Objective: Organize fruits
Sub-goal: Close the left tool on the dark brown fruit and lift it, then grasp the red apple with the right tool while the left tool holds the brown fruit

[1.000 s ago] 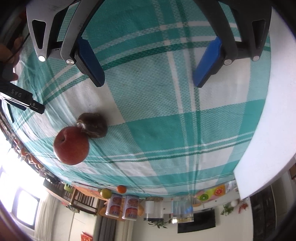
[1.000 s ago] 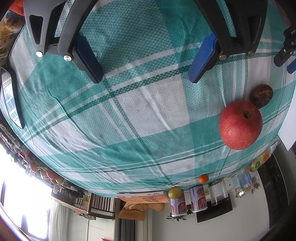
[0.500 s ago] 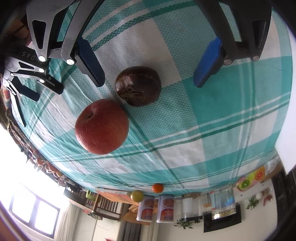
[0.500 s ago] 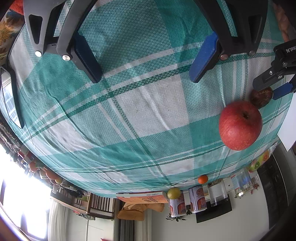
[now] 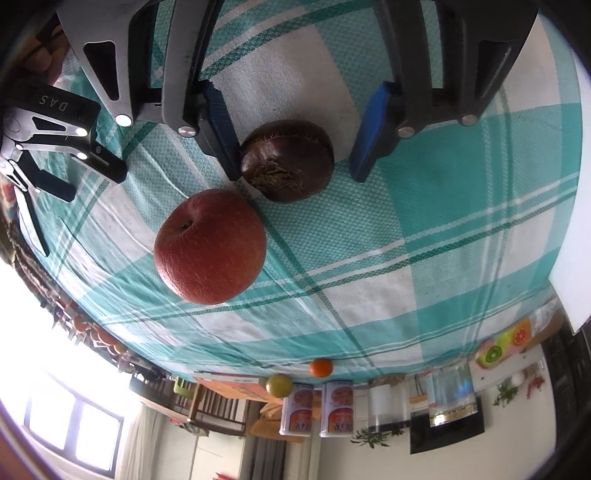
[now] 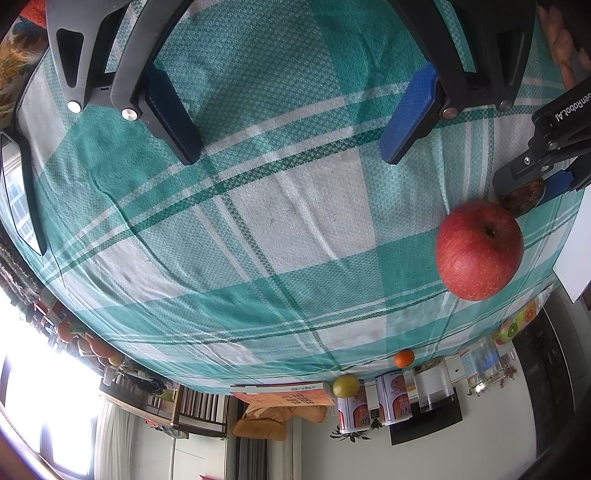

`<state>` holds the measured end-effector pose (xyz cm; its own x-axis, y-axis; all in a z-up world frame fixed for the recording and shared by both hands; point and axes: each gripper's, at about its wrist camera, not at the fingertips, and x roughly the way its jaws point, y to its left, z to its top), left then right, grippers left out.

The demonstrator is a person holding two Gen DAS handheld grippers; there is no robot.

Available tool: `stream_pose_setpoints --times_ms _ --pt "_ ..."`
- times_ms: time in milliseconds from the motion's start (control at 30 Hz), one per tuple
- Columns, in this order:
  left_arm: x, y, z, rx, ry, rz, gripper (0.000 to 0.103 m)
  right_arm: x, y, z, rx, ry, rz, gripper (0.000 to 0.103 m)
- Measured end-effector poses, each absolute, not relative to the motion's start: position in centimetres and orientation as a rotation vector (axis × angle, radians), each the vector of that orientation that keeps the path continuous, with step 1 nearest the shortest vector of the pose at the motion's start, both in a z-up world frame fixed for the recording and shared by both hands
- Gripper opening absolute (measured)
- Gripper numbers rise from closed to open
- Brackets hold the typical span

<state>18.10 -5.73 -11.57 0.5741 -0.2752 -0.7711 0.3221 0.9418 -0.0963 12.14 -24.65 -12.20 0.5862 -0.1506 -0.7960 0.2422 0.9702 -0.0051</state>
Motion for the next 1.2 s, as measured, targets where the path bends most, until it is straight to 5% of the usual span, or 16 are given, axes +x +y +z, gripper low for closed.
stream_pose_setpoints --times_ms 833,1100,1167,1200 --pt "10.2 4.8 -9.6 -0.098 0.906 -0.22 0.05 11.4 -20.9 -10.2 0.198 0.788 0.097 0.098" --pt "9.3 5.4 -9.3 -0.123 0.906 -0.229 0.05 17.7 -15.5 -9.5 0.228 0.831 0.131 0.098" --pt "9.0 5.9 -8.9 -0.135 0.9 -0.227 0.05 19.0 -15.3 -10.1 0.225 0.872 0.121 0.092" --pt "8.8 6.1 -8.8 -0.139 0.897 -0.226 0.05 19.2 -15.6 -10.4 0.226 0.892 0.097 0.075"
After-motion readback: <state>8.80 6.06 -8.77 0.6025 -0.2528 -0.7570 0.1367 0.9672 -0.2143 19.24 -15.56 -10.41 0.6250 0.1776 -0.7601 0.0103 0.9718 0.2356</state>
